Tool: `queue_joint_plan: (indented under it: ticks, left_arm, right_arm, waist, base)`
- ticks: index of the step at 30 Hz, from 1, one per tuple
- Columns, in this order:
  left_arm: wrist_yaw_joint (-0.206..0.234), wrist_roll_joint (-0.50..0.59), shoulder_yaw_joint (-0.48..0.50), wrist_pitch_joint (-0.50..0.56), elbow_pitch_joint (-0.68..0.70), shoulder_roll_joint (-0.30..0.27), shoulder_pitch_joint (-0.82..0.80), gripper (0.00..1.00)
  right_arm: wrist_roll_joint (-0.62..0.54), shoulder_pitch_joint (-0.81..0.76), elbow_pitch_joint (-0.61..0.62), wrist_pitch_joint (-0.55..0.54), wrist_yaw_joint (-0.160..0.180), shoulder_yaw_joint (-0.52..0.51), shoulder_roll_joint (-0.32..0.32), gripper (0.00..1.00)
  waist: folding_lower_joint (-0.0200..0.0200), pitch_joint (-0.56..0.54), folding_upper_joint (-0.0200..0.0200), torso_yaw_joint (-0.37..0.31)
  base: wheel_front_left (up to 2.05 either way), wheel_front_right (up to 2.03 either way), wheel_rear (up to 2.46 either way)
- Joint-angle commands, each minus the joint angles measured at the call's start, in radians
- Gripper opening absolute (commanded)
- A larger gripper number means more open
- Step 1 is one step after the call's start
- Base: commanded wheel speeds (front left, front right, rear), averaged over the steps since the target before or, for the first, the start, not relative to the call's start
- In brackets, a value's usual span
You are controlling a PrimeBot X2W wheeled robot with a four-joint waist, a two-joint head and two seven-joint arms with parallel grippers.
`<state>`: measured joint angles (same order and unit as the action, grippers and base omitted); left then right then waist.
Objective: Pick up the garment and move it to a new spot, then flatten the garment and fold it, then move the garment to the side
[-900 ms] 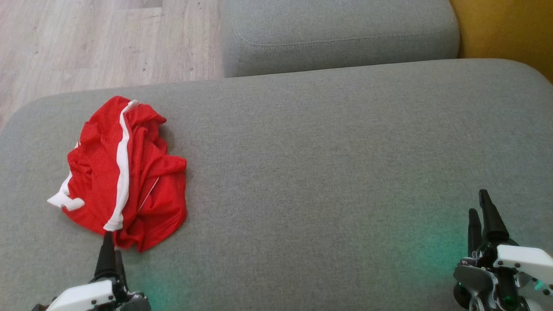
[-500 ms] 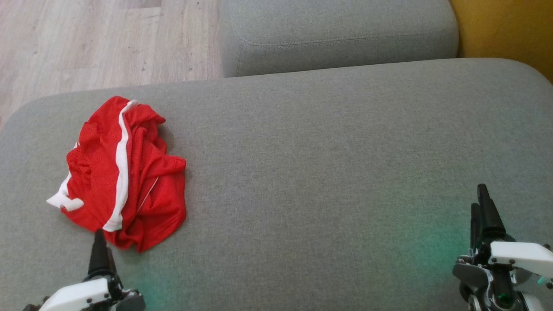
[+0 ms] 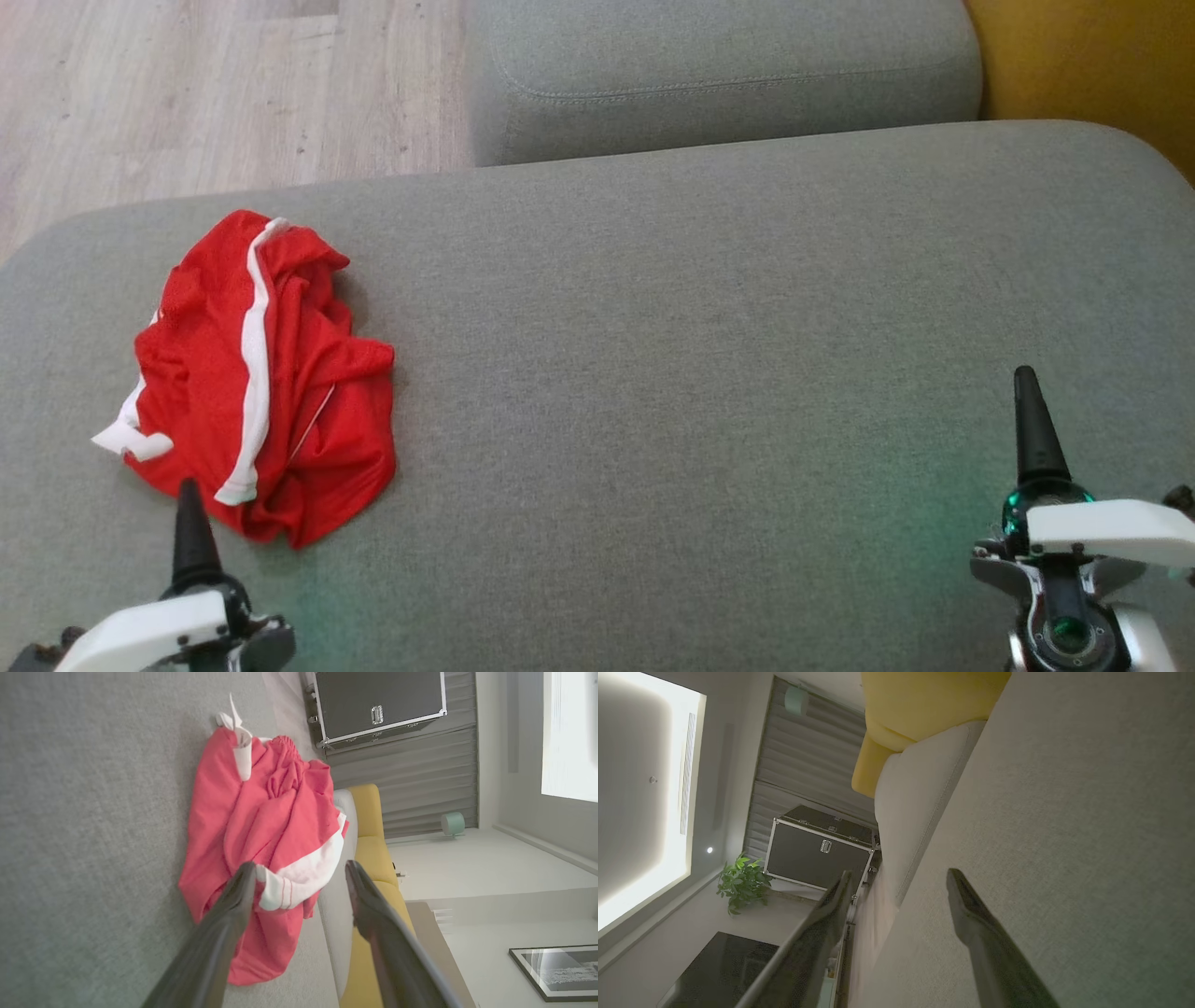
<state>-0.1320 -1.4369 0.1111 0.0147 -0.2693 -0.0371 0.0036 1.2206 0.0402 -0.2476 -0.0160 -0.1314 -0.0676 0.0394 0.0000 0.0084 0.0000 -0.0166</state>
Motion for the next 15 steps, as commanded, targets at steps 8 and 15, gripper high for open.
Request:
queue_joint_plan:
  ticks: [8,15]
  left_arm:
    - [0.001,0.148,0.042,-0.034,0.092,-0.008,-0.047,1.00]
    - [0.023,0.253,0.023,-0.052,0.142,-0.008,-0.049,1.00]
  right_arm:
    - [-0.175,0.058,0.084,0.035,0.000,0.029,0.006,1.00]
    - [-0.311,0.063,0.118,0.052,0.000,0.053,0.007,1.00]
  waist:
    - [0.0000,0.003,0.0000,-0.005]
    - [0.0000,0.006,0.0000,-0.008]
  base:
    - [0.00,0.00,0.00]
    - [0.00,0.00,0.00]
